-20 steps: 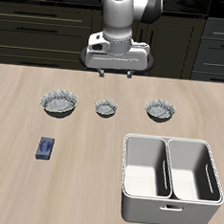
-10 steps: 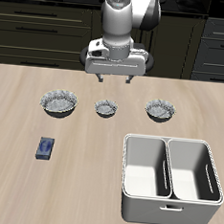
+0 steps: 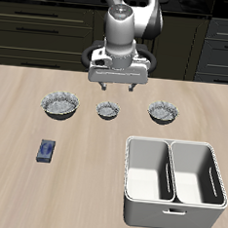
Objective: Stack the smallest bowl on the largest bowl
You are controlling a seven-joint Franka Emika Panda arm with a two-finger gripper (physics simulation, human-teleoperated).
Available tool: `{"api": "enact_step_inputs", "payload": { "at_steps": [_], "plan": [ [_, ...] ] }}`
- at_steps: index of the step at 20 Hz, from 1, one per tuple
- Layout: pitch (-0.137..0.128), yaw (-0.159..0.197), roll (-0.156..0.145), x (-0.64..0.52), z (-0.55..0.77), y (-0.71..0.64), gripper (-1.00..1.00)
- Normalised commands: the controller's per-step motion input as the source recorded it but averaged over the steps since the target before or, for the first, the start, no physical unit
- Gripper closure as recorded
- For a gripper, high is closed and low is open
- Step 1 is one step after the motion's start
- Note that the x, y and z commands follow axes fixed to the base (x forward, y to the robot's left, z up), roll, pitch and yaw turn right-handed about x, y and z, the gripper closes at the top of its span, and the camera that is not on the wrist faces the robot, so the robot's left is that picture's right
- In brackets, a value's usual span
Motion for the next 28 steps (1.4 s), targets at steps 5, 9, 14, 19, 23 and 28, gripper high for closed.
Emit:
{"api": "enact_step_inputs", "payload": {
  "at_steps": [5, 9, 14, 19, 23, 28],
  "plan": [
    [-0.006, 0.0, -0.002, -0.05, -0.26, -0.01, -1.0],
    [-0.021, 0.032, -0.019, 0.02, -0.17, 0.0, -1.0],
    [-0.003, 0.005, 0.01, -0.04, -0.1, 0.05, -1.0],
    [0.019, -0.002, -0.001, -0.01, -0.12, -0.01, -1.0],
    [0.016, 0.0, -0.002, 0.01, -0.14, -0.02, -1.0],
    [0.013, 0.003, 0.004, 0.0, -0.15, 0.0, -1.0]
  ]
}}
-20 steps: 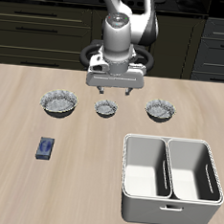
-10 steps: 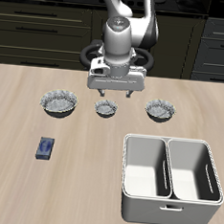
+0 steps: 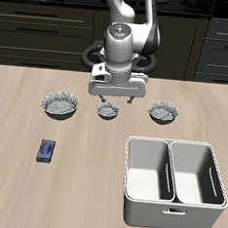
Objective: Stack the smallest bowl on the largest bowl
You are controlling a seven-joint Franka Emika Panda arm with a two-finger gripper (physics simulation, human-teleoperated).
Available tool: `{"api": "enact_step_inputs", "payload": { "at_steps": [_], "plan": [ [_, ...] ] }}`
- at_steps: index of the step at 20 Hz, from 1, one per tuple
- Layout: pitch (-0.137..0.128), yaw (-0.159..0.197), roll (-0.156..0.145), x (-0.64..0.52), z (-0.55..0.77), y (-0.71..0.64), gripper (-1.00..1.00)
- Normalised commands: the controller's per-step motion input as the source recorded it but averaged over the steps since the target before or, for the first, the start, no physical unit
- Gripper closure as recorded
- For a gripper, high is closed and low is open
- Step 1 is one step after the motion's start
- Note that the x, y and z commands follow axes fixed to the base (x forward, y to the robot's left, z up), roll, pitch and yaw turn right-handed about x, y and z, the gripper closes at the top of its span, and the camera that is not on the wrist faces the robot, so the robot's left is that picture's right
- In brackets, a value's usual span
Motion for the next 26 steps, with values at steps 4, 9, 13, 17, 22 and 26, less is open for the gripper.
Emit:
{"api": "enact_step_inputs", "payload": {
  "at_steps": [4, 9, 13, 17, 22, 26],
  "plan": [
    [0.009, 0.018, 0.002, 0.05, -0.14, 0.02, -1.0],
    [0.042, 0.029, 0.002, 0.04, -0.3, 0.06, -1.0],
    [0.063, 0.008, 0.049, 0.04, -0.39, 0.04, 1.0],
    [0.005, -0.005, 0.006, 0.01, -0.05, -0.04, 1.0],
    [-0.028, 0.004, -0.014, 0.05, 0.13, -0.06, 1.0],
    [-0.023, -0.015, 0.0, 0.01, 0.19, -0.05, 1.0]
  ]
}}
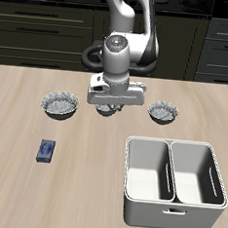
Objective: Stack the smallest bowl on the largest bowl
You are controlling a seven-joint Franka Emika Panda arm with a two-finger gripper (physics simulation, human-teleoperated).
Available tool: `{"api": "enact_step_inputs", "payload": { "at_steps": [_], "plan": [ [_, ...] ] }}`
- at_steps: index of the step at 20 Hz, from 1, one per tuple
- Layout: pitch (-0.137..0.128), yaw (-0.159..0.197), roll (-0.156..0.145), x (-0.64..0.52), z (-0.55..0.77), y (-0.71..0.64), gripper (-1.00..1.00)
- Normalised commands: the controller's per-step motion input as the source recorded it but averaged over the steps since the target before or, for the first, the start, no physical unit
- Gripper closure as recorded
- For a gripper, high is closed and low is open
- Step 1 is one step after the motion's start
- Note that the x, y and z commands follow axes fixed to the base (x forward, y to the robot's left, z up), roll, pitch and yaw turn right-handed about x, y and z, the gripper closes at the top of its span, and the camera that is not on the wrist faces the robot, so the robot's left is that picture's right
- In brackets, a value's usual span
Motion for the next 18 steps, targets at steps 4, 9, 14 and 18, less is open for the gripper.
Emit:
{"api": "enact_step_inputs", "payload": {
  "at_steps": [4, 9, 14, 18],
  "plan": [
    [-0.031, 0.004, -0.023, 0.1, 0.22, -0.1, 1.0],
    [-0.053, 0.008, -0.044, 0.08, 0.36, -0.2, 1.0],
    [-0.046, -0.005, -0.031, 0.01, 0.41, -0.15, 1.0],
    [-0.048, -0.002, -0.008, -0.05, 0.39, -0.08, 1.0]
  ]
}}
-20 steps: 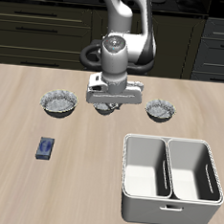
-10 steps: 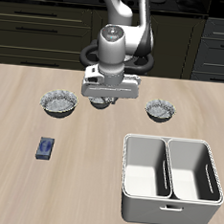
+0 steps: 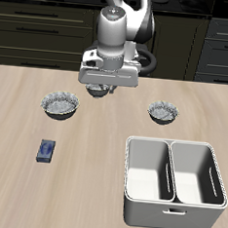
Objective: Stack the smallest bowl on the largest bowl
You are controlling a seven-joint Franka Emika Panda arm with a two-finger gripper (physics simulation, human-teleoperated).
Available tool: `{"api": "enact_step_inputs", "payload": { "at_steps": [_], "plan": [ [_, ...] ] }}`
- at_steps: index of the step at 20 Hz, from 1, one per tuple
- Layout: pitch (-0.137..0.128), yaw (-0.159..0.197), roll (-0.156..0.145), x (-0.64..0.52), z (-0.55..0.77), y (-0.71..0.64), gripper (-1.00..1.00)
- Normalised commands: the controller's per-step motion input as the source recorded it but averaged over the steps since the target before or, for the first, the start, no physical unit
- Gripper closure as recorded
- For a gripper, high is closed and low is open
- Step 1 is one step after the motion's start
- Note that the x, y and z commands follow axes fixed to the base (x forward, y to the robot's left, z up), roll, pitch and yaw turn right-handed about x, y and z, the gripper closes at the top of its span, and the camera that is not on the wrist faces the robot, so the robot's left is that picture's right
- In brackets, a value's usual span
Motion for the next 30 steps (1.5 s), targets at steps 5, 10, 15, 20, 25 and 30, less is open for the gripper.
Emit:
{"api": "enact_step_inputs", "payload": {
  "at_steps": [5, 10, 15, 20, 25, 30],
  "plan": [
    [-0.063, -0.002, 0.004, -0.09, 0.48, -0.04, 1.0],
    [-0.025, 0.019, 0.017, -0.06, 0.2, 0.04, 1.0],
    [0.004, 0.016, -0.002, 0.09, 0.04, -0.11, 1.0],
    [0.0, 0.018, 0.0, 0.1, 0.06, -0.21, 1.0],
    [0.021, -0.003, -0.003, 0.07, 0.04, -0.3, 1.0],
    [0.026, -0.017, 0.007, 0.03, 0.07, -0.34, 1.0]
  ]
}}
